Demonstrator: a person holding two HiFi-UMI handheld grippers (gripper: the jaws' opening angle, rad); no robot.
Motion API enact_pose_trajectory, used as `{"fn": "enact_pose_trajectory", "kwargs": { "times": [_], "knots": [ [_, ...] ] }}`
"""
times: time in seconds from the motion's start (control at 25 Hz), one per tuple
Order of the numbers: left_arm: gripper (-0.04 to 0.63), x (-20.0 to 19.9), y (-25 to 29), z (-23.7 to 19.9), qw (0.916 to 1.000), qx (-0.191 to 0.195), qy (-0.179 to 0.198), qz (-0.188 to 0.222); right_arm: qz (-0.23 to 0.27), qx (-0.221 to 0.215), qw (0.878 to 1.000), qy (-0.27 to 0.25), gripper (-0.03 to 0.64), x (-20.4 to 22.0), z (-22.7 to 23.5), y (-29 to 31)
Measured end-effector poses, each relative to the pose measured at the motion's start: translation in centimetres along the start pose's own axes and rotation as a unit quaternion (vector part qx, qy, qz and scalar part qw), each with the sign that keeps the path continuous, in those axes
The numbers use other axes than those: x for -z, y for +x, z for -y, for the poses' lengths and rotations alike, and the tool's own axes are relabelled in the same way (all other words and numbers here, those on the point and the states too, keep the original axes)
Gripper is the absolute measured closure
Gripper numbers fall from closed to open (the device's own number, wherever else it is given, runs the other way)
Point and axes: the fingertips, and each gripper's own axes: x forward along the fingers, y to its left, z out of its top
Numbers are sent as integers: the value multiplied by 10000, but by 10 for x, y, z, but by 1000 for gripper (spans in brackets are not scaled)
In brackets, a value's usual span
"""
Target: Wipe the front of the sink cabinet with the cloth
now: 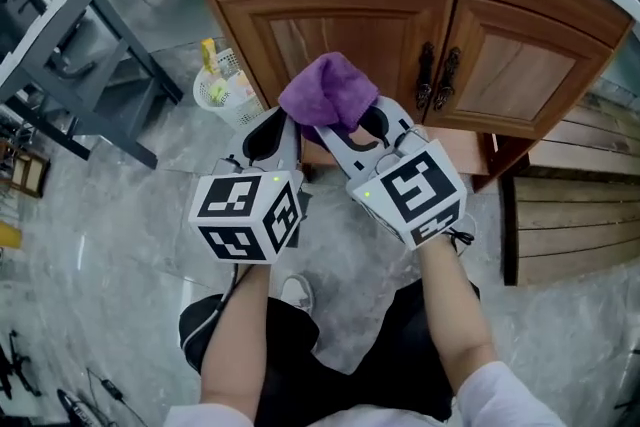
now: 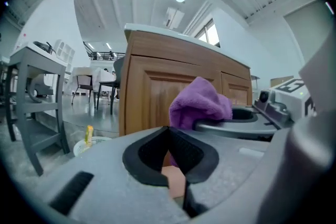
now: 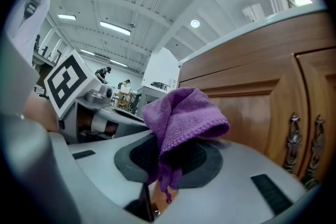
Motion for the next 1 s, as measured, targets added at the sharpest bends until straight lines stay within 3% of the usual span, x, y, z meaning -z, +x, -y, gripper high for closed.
{"fn": "enact_pose_trajectory", "kwargs": {
  "times": [0.2, 0.4, 0.64, 1.0],
  "knots": [
    [591, 19, -22, -37, 9984, -535, -36, -151, 130, -171, 9996, 201, 545, 13, -21, 49],
    [591, 32, -31, -49, 9970, -714, 8, -286, 127, -226, 9990, 365, 545, 29, -35, 86],
    [591, 29, -31, -41, 9979, -577, -49, -296, -212, -195, 9995, 127, 545, 53, -43, 103],
    [591, 28, -14, -12, 9992, -238, 58, -313, -270, 173, 9995, -60, 545, 62, -25, 78]
  ]
}}
